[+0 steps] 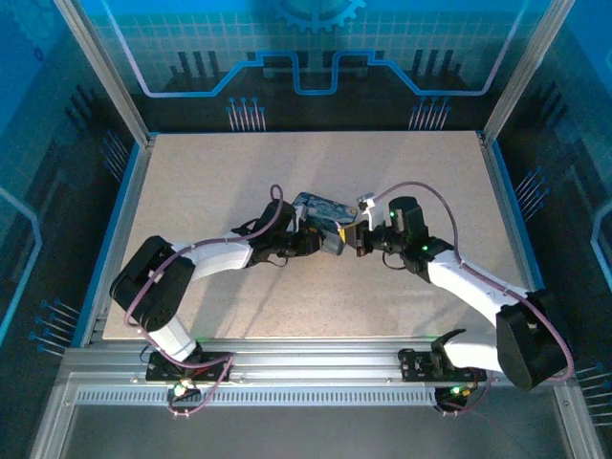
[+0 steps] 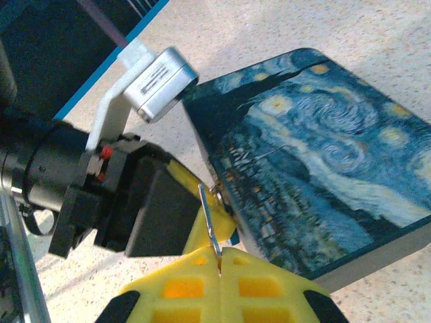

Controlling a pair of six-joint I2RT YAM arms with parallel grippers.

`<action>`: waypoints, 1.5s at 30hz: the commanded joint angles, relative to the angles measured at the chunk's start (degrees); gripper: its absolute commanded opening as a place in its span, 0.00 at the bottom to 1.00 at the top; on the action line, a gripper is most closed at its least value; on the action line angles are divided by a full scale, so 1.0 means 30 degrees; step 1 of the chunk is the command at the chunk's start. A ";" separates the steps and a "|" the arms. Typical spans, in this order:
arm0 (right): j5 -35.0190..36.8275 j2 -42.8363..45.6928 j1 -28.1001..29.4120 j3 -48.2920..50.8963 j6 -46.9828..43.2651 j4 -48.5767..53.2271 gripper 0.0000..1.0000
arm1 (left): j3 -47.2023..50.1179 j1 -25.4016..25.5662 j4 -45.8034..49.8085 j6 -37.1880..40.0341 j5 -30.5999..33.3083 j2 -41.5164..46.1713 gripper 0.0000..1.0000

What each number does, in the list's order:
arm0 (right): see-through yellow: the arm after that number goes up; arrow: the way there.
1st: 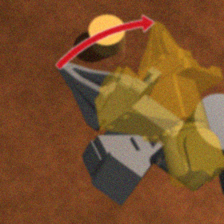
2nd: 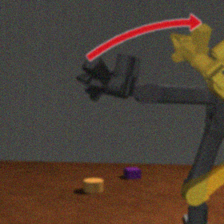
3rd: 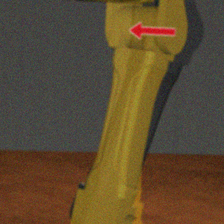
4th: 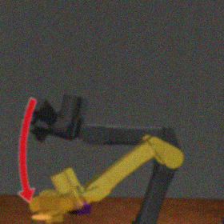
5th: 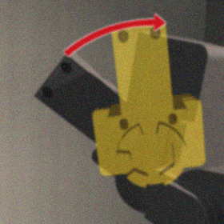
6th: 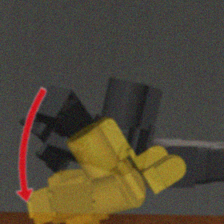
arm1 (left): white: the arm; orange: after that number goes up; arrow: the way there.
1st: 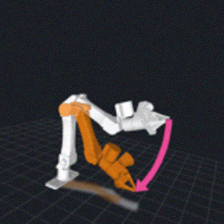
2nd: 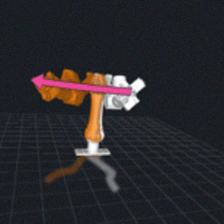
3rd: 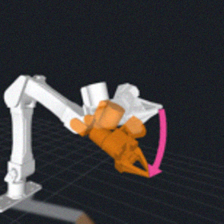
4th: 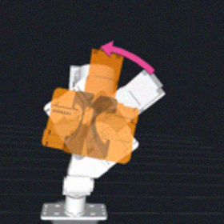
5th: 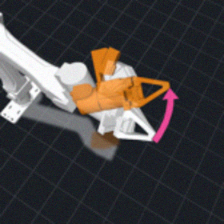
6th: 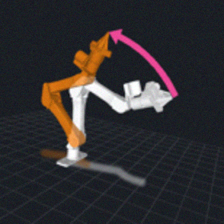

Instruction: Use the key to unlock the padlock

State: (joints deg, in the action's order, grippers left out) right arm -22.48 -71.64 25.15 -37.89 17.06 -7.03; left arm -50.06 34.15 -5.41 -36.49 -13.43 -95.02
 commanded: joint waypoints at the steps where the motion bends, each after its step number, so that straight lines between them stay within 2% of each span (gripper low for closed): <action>1: 0.0456 0.0638 0.0794 0.0874 -0.0388 -0.0867 0.00 | -0.0803 0.0105 0.0225 -0.1081 -0.0730 0.0824 0.11; 11: 0.1564 0.0026 0.2413 0.3369 -0.0859 -0.3835 0.00 | -0.0861 0.0117 -0.0759 -0.2973 -0.1150 0.0960 0.09; 25: 0.1579 -0.3113 0.2470 0.3859 -0.1585 -0.6941 0.00 | -0.0912 0.0124 -0.0958 -0.4218 -0.1324 0.1069 0.08; 45: 0.1575 -0.4877 0.1847 0.2992 -0.2054 -0.7776 0.00 | -0.1037 0.0127 -0.0574 -0.4204 -0.1280 0.1103 0.07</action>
State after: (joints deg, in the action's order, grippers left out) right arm -17.98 -85.27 31.44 -27.24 11.70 -28.42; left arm -50.98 34.15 -5.82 -49.21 -15.55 -94.02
